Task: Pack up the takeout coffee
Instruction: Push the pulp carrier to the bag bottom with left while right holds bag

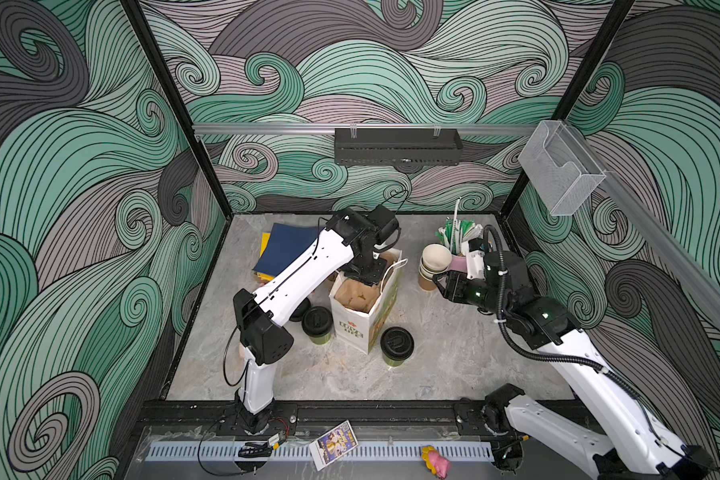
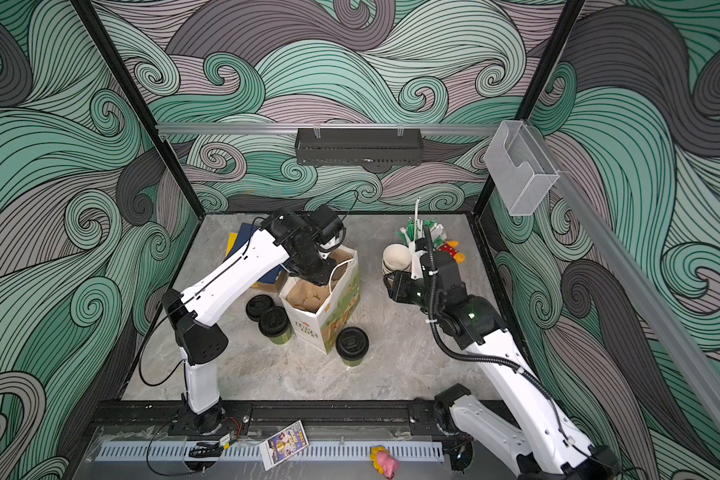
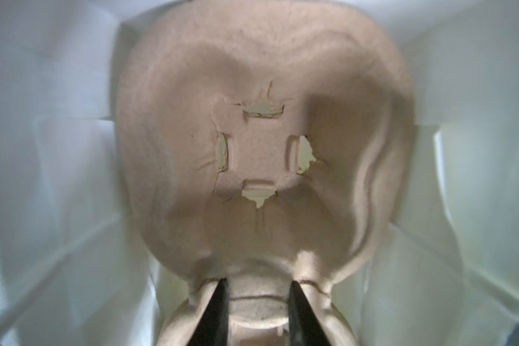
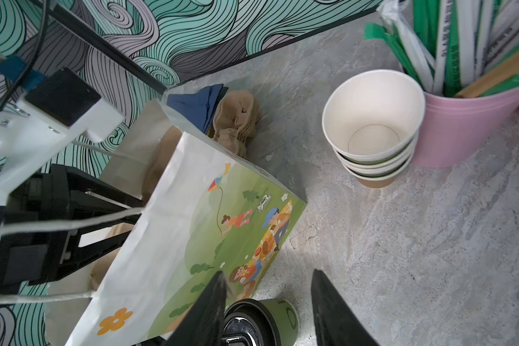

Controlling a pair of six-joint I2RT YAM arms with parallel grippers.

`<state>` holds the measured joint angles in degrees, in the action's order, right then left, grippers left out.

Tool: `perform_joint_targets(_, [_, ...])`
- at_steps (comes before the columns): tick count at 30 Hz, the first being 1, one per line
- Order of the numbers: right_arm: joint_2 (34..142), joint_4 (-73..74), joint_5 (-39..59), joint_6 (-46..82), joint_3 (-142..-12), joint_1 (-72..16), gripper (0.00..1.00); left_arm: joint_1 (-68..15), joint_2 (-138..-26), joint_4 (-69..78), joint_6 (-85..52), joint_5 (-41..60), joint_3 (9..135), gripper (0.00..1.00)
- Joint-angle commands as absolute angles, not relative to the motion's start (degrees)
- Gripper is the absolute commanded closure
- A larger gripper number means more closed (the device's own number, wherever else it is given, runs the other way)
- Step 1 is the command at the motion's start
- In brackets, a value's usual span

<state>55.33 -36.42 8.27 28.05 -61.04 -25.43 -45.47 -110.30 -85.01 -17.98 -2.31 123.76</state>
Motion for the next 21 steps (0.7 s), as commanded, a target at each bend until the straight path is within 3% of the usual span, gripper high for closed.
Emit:
perform_joint_targets(1, [59.15, -34.51, 13.54, 21.53, -65.89, -24.87, 0.49, -45.79, -107.48, -84.02, -16.26, -2.12, 123.32, 0.90])
perform_joint_targets(6, [61.69, -34.98, 13.17, 20.64, -68.29, -24.78, 0.48, -45.79, -109.04, -84.38, -16.25, -2.02, 123.40, 0.90])
perform_joint_targets(21, [55.98, -38.83, 10.33, 22.03, -64.71, -24.17, 0.48, -45.79, -111.25, -80.59, -16.61, -2.53, 120.16, 0.90])
